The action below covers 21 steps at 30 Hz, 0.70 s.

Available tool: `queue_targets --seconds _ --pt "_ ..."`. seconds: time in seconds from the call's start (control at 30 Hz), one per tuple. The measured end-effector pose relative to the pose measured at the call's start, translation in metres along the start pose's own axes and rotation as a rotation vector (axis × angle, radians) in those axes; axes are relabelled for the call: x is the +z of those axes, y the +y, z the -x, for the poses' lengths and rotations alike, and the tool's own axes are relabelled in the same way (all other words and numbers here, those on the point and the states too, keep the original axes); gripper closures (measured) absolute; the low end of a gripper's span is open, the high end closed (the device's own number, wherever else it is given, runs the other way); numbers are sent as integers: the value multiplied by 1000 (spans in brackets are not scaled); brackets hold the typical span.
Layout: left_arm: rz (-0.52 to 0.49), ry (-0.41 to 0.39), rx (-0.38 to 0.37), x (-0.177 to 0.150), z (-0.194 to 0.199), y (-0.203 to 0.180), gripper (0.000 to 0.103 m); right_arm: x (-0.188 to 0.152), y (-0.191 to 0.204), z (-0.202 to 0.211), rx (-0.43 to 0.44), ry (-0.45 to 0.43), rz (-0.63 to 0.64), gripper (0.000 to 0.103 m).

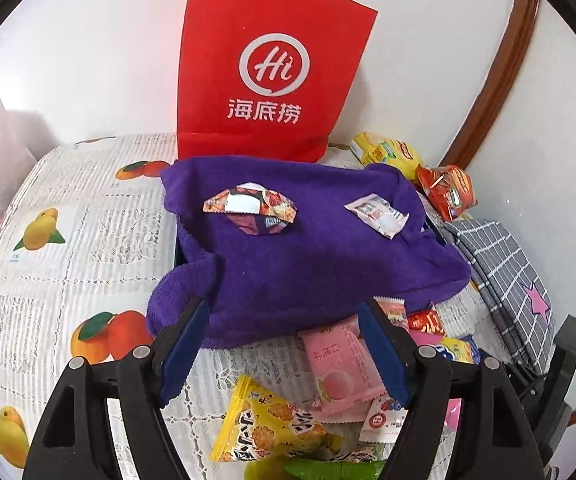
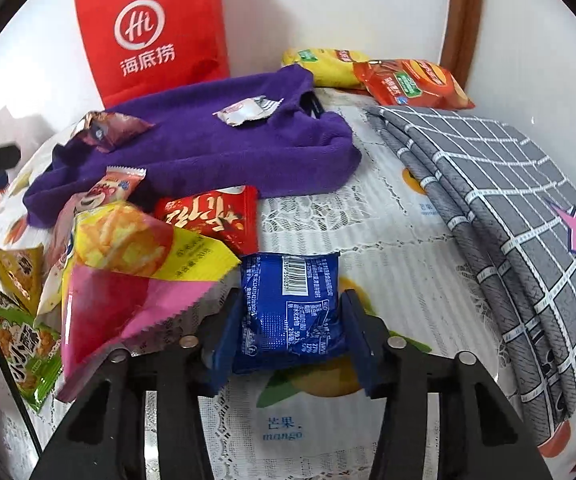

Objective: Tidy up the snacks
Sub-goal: 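Grasp the blue snack packet with the right tool, then grasp the yellow snack bag with the left tool while the right tool lifts the blue packet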

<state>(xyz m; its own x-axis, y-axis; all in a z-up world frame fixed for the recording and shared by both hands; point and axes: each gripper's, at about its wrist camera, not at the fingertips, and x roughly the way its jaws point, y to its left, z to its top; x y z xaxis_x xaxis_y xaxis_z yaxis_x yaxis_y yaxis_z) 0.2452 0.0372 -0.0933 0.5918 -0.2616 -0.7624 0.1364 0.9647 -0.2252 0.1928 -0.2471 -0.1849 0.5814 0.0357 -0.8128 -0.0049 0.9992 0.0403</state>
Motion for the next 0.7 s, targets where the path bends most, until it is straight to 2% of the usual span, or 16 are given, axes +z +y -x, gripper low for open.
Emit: queue_targets --seconds 0.23,0.33,0.43,0.57,0.7 --pt "-5 30 -71 -9 3 4 28 -6 -16 4 -55 -1 -22 56" --pt "-5 65 -101 -15 2 5 28 -9 -20 5 -48 0 -33 56" --pt "-32 104 -142 -23 1 -1 28 -9 -16 5 -76 -2 -14 56" --pt "-108 98 -60 -36 5 -10 27 -9 -15 5 -80 -1 -13 56" --pt "-93 148 -42 -42 -5 -4 28 -9 -15 6 -85 -2 -9 56"
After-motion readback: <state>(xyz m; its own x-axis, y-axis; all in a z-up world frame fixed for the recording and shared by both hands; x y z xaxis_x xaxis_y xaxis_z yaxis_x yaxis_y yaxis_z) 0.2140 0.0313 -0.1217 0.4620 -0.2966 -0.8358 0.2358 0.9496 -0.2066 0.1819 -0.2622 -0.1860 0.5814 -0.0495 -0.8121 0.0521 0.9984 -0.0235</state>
